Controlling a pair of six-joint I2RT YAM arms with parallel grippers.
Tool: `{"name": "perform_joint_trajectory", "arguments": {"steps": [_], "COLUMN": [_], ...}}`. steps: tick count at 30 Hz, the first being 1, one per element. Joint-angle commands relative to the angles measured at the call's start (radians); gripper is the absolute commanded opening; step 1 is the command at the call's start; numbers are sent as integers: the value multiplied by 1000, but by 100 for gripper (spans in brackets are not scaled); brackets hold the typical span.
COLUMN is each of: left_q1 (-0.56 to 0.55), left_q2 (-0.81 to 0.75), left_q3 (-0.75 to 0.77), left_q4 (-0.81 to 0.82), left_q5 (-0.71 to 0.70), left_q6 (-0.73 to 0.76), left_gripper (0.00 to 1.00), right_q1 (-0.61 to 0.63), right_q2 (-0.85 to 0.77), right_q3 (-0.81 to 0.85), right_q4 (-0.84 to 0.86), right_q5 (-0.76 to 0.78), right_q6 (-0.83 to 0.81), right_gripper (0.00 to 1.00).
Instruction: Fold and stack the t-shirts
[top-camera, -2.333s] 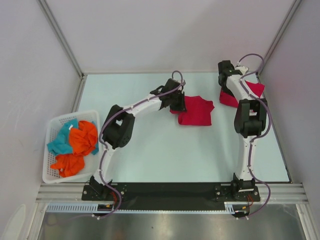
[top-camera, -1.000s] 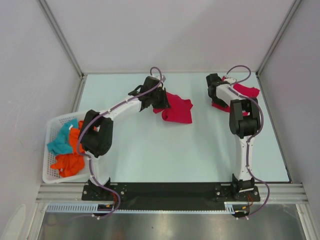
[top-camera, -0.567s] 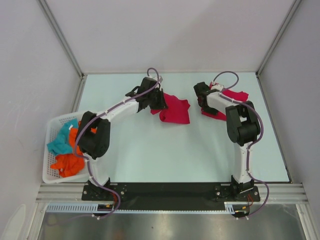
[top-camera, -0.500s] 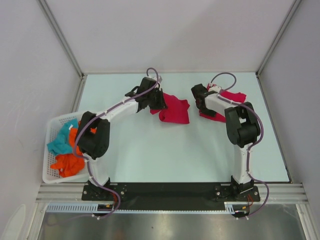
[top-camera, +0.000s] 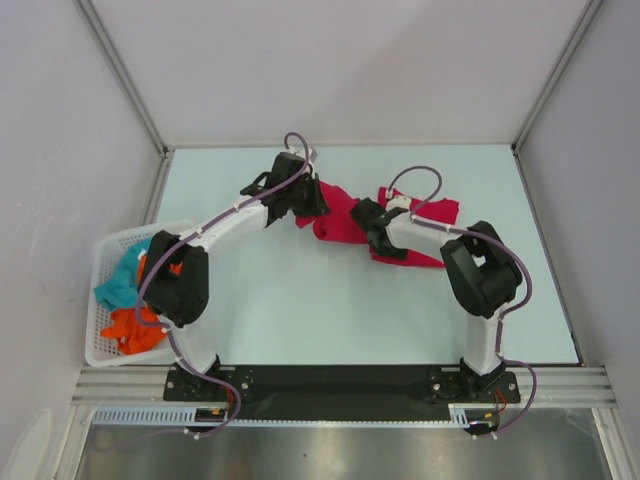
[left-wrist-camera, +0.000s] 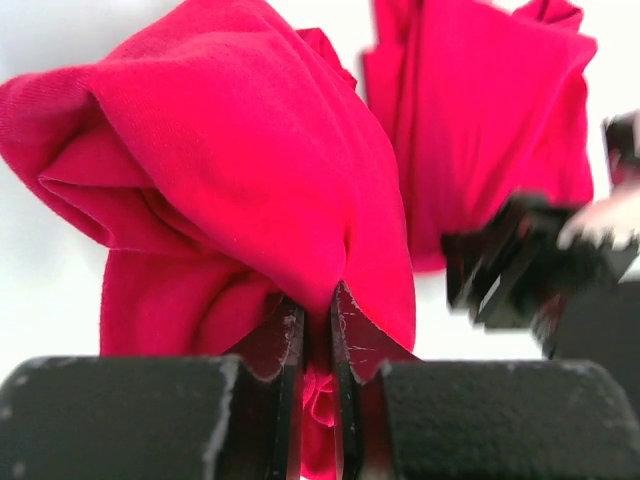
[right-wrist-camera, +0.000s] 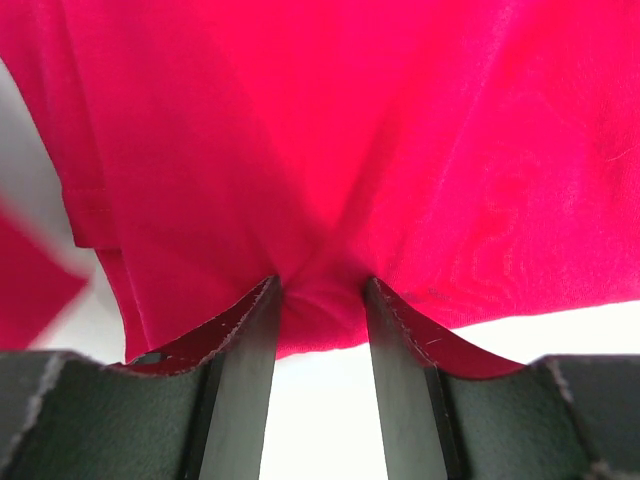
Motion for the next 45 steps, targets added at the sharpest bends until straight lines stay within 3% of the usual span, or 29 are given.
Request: {"name": "perform_joint_trajectory", "arguments": {"steps": [1,10,24,34,37,45], "left_q1": [9,9,-69,-195,-252,-353], "left_q2": [-90,-89,-1,192,281,491], "left_q3": [-18,4,349,647,802,1000], "left_q4": [55,60,-92,-181,-217,-219], "left_q5": [-5,3,-16,-2,13,84], "left_q6": [8,11,37,23,23,-46], "left_gripper": [12,12,11,11,11,11], "right_q1": [112,114,88,75,71,59], "right_q2": [-56,-119,-250,-466,-526,-682], "right_q3": [-89,-79,40,-15,-49,-78], "right_q4": [-133,-195,-302,-396,-426,-541], "right_q5": [-160,-83,44,107,119,174], "right_q6": [91,122,107,151,173,219], "right_gripper": [45,47,49,49,49,49]}}
